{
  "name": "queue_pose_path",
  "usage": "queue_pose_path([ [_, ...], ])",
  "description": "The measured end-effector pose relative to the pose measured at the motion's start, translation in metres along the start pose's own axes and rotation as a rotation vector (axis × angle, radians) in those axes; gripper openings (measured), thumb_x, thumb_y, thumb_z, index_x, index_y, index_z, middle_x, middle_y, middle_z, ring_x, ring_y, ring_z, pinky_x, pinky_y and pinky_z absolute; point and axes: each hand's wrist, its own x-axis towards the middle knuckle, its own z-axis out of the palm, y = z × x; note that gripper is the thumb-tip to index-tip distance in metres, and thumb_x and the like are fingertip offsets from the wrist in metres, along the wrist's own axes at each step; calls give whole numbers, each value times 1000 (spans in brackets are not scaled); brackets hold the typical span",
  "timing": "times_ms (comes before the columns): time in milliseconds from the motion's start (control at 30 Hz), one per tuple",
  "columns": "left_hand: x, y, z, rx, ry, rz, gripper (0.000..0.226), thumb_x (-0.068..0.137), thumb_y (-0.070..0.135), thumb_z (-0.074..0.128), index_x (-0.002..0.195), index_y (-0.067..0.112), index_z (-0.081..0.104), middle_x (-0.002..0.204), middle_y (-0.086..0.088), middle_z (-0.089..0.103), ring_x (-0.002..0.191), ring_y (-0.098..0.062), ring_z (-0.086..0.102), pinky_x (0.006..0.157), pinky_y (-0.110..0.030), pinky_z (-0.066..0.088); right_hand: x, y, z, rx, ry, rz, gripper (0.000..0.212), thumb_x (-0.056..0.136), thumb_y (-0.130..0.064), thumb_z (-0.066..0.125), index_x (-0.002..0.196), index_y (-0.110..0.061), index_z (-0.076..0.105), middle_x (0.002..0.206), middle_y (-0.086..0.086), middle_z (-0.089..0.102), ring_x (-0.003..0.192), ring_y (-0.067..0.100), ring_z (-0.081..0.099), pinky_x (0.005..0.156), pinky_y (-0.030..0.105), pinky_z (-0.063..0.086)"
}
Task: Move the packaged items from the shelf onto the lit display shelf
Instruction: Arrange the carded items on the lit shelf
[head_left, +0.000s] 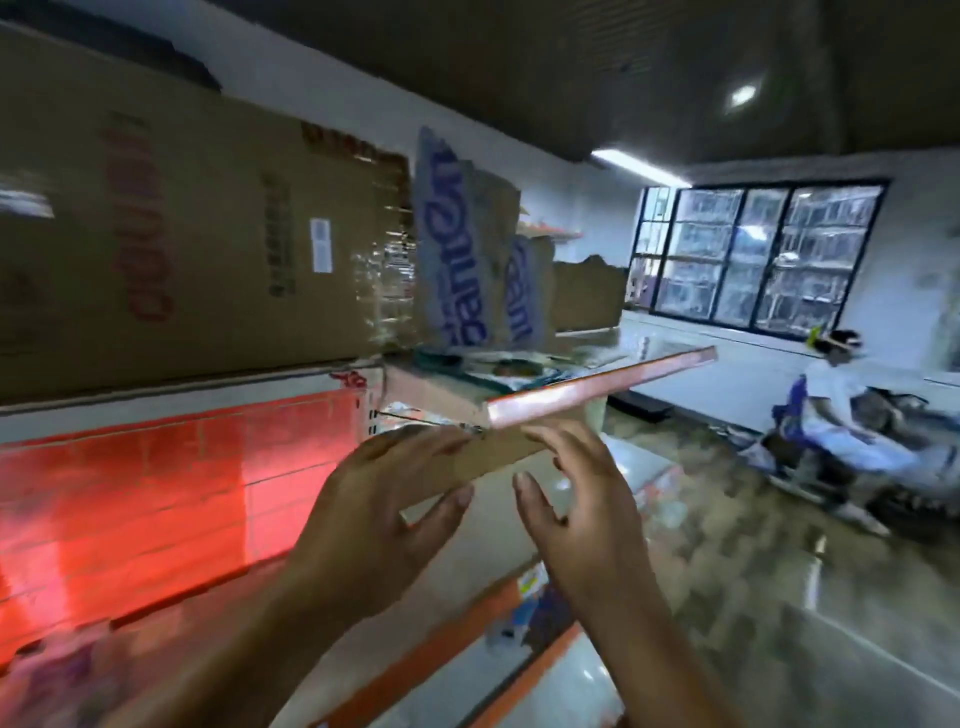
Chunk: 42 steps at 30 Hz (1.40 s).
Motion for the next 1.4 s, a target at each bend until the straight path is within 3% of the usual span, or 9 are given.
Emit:
queue_pose_path([
  [200, 83, 71, 96, -6, -92, 81, 45, 87, 56, 55, 128, 40, 62, 117, 23, 65, 109, 0, 61, 92, -32, 53, 16, 69, -130, -131, -54, 83, 36, 88, -23, 65, 123, -34, 61, 117, -38, 51, 115, -16, 46, 96, 4, 33],
  [300, 115, 90, 137, 23, -144, 79, 39, 91, 51, 60, 129, 42, 61, 112, 26, 65, 106, 1, 60, 90, -34, 55, 18, 101, -172, -189, -38, 146, 36, 88, -30, 63, 123, -34, 62, 123, -27, 57, 117, -10, 50, 99, 12, 39],
  [467, 159, 97, 195, 33, -187, 72, 32, 93, 42, 66, 125, 41, 65, 103, 31, 63, 100, 4, 60, 80, -22, 48, 25, 152, -224, -307, -75, 213, 33, 90, -29, 67, 122, -38, 62, 117, -26, 56, 107, -11, 50, 89, 2, 34],
  [567, 178, 93, 225, 11, -222, 40, 28, 93, 39, 68, 121, 43, 68, 99, 30, 63, 98, 8, 61, 80, -20, 51, 35, 181, -239, -357, -94, 262, 33, 91, -31, 66, 123, -35, 62, 119, -21, 56, 107, -4, 52, 89, 16, 40],
  [733, 214, 67, 275, 6, -269, 13, 24, 91, 37, 70, 115, 40, 72, 102, 18, 71, 95, 0, 64, 85, -32, 55, 62, 235, -243, -396, -127, 283, 35, 91, -33, 64, 125, -36, 61, 125, -20, 55, 113, 2, 54, 97, 27, 45],
  [1000, 312, 10, 356, 103, -360, -2, 37, 79, 64, 54, 108, 46, 70, 89, 31, 67, 85, 5, 64, 81, -30, 56, 147, 337, -217, -464, -214, 225, 34, 89, -36, 64, 124, -37, 62, 124, -23, 55, 114, 3, 55, 97, 30, 46],
  [1167, 394, -11, 366, 235, -443, -22, 30, 86, 43, 55, 97, 23, 74, 89, 12, 67, 79, -15, 61, 70, -25, 49, 214, 393, -191, -438, -231, 190, 32, 90, -30, 64, 122, -34, 63, 120, -21, 56, 106, -1, 53, 84, 11, 38],
  [1267, 431, -31, 366, 346, -518, -113, 21, 93, 45, 66, 107, 32, 74, 101, 14, 67, 92, -13, 63, 82, -26, 51, 244, 419, -173, -368, -216, 186, 30, 92, -30, 64, 122, -34, 63, 123, -20, 56, 104, 3, 55, 85, 21, 39],
  [1400, 458, -57, 378, 444, -622, -261, 40, 92, 51, 67, 127, 33, 67, 132, 8, 62, 118, -19, 57, 104, -35, 45, 273, 447, -148, -342, -254, 154, 30, 93, -33, 64, 123, -33, 62, 128, -14, 55, 107, 4, 52, 86, 24, 37],
])
